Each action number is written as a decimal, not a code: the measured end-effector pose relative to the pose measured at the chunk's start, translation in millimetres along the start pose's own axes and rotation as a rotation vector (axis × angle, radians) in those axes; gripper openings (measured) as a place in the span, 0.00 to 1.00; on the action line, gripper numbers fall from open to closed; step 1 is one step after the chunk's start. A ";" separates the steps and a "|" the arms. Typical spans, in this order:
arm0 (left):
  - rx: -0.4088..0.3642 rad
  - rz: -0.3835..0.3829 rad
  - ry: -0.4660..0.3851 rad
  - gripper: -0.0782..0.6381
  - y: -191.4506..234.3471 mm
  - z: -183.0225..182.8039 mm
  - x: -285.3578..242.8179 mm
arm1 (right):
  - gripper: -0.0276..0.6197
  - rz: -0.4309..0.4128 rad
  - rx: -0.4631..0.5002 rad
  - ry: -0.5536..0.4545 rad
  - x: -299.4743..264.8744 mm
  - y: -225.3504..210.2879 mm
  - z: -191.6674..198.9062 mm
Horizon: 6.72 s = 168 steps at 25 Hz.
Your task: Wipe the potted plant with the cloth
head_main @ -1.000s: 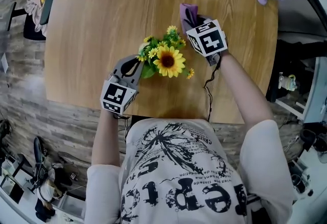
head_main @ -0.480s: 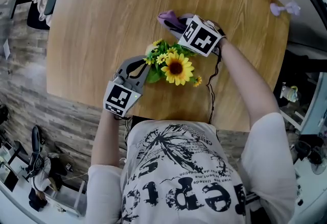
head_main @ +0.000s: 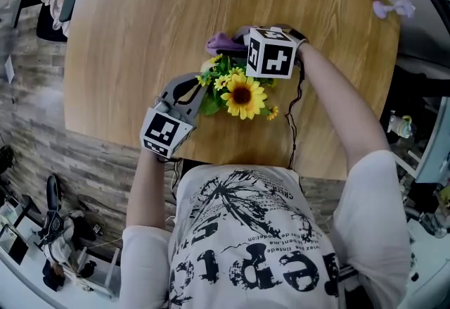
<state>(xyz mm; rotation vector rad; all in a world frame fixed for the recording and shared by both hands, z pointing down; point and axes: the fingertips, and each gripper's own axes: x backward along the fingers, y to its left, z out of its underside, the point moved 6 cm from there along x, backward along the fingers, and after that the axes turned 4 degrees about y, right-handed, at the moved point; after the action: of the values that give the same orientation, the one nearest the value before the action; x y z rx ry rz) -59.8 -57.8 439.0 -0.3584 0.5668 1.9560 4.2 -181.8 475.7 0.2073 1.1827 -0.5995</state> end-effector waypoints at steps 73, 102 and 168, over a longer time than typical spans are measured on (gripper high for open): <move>-0.231 -0.014 -0.179 0.11 74.6 -58.8 120.5 | 0.15 0.707 -0.838 -0.505 90.4 69.8 -130.3; -0.249 0.251 -0.043 0.11 109.0 17.8 134.4 | 0.16 0.725 -1.617 -0.474 -71.8 81.3 -117.4; -0.333 0.055 -0.290 0.12 -58.4 -138.9 158.4 | 0.15 1.174 -0.801 -0.805 196.2 211.3 -45.8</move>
<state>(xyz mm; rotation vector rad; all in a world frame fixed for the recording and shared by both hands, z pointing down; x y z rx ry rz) -75.5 9.9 231.7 -0.2582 0.0634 2.1094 129.7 -50.9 246.9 -0.0554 0.2943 0.7864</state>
